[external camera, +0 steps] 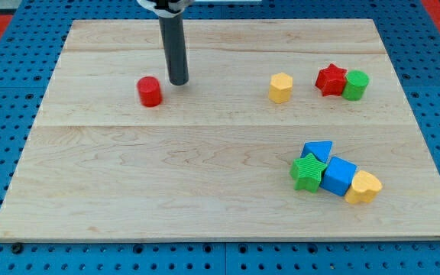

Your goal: Push the yellow hexagon to the right of the red circle

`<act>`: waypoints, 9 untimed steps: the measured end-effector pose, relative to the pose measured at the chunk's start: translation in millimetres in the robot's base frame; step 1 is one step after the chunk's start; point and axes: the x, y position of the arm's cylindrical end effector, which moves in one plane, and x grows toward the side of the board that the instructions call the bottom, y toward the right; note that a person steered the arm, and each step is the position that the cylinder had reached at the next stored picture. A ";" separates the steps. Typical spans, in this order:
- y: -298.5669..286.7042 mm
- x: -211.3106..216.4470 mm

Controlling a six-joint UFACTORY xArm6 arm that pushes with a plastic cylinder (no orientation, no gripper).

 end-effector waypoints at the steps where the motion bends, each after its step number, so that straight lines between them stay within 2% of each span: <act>1: 78.4 50.7; 2: 187.2 50.6; 3: 198.7 29.9; 4: 82.4 26.4; 5: 91.6 25.1; 6: 121.5 3.7; 7: 92.2 -20.7; 8: 27.3 2.7; 9: 84.6 43.7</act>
